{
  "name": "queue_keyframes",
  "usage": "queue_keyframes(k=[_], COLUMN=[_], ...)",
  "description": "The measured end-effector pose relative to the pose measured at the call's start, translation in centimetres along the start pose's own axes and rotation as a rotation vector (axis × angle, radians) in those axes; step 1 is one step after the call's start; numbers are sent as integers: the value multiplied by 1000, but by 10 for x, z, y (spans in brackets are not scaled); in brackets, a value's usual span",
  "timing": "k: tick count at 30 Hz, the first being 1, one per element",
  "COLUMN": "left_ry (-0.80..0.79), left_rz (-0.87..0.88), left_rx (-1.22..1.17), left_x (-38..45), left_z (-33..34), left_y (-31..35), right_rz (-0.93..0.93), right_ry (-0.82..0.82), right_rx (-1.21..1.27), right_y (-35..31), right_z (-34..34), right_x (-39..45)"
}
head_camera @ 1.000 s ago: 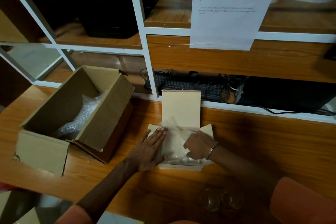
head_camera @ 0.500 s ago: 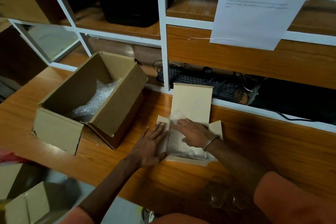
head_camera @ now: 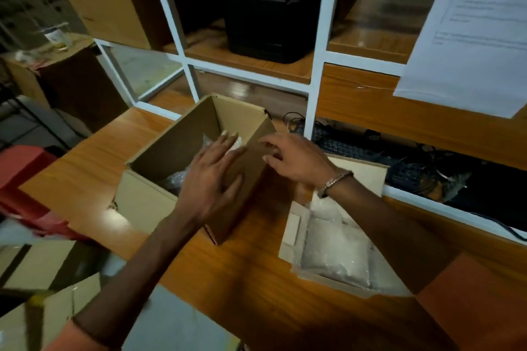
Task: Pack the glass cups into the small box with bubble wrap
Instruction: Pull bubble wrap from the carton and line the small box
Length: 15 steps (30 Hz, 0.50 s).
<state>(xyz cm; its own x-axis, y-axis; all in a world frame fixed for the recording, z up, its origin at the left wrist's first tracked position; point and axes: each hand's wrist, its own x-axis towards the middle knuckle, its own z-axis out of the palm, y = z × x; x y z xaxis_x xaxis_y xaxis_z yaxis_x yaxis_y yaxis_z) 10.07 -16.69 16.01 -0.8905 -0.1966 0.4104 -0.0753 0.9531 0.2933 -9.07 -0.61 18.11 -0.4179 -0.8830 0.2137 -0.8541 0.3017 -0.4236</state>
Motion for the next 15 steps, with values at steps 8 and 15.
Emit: queue_keyframes(k=[8, 15], left_ry=[-44, 35], left_rz=[-402, -493], left_rx=[71, -65], left_x=[-39, -52], left_z=[-47, -35], left_y=[-121, -140], right_rz=[-89, -92], right_ry=[-260, -683], right_rx=[-115, -339], right_y=[-82, -101], right_z=[41, 105], right_x=[114, 145])
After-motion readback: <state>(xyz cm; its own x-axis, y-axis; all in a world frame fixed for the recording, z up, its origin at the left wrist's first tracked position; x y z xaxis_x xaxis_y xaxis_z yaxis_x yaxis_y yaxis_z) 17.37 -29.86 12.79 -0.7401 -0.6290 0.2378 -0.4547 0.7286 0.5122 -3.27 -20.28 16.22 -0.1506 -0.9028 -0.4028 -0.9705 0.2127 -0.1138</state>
